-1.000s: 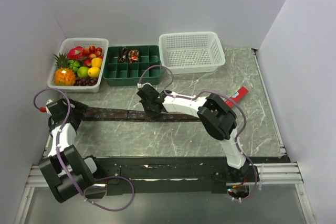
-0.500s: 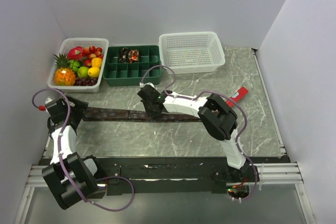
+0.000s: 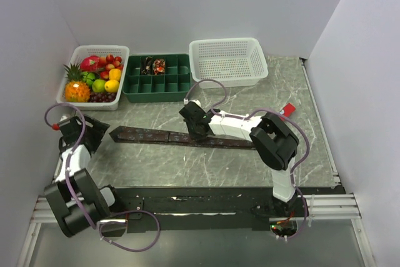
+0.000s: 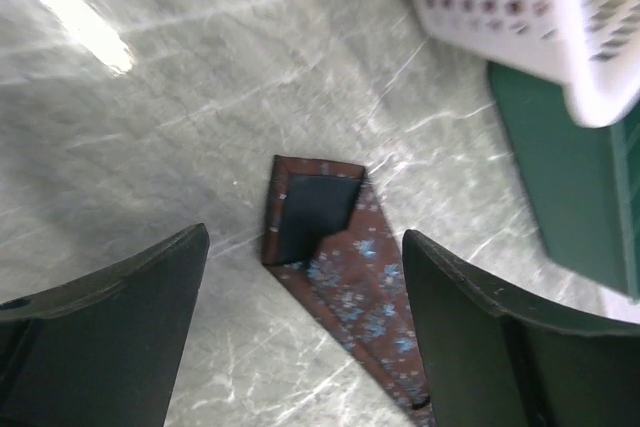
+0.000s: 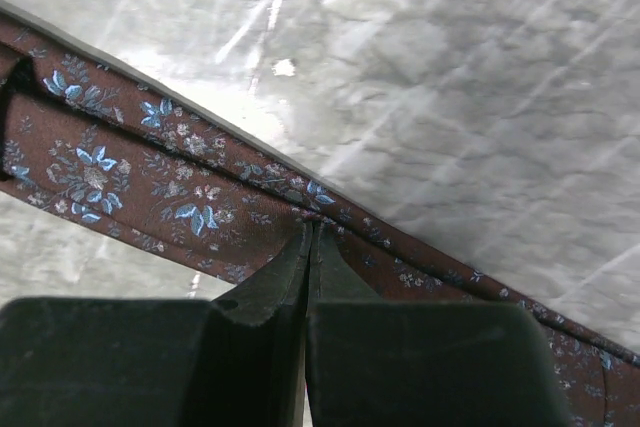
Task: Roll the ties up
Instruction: Roll the tie at the center of the board.
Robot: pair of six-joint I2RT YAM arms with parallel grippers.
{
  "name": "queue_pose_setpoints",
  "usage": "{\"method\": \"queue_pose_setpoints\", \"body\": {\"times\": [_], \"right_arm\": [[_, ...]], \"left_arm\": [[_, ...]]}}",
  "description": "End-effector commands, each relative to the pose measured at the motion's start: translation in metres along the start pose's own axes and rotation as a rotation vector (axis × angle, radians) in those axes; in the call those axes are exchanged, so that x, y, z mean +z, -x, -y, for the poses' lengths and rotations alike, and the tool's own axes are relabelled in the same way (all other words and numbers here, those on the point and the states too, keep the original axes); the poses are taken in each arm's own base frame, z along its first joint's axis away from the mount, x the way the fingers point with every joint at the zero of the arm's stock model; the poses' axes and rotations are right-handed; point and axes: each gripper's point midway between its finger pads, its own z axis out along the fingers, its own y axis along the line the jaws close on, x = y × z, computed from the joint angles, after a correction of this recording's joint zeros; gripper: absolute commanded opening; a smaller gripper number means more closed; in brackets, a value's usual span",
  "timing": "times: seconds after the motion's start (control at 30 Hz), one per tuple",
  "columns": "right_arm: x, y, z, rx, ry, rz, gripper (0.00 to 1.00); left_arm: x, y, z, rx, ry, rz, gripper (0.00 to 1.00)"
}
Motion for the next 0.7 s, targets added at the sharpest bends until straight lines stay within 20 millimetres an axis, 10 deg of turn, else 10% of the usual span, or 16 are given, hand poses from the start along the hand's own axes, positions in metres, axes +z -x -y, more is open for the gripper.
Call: {"method": "queue_pose_setpoints", "body": {"times": [0.0,0.67], "right_arm": [[-0.002,-0.037,0.052,-0.086,-0.206,-0.127,0.0],[-0.065,0.041,0.005,-0.11,0.009,0.086,0.0]], "left_arm": [[0.012,-0.003,0.018,0.065,-0.048,-0.03,0.82],[0.045,-0.048,0.041,0.203,-0.087,-0.141,0.72]]}}
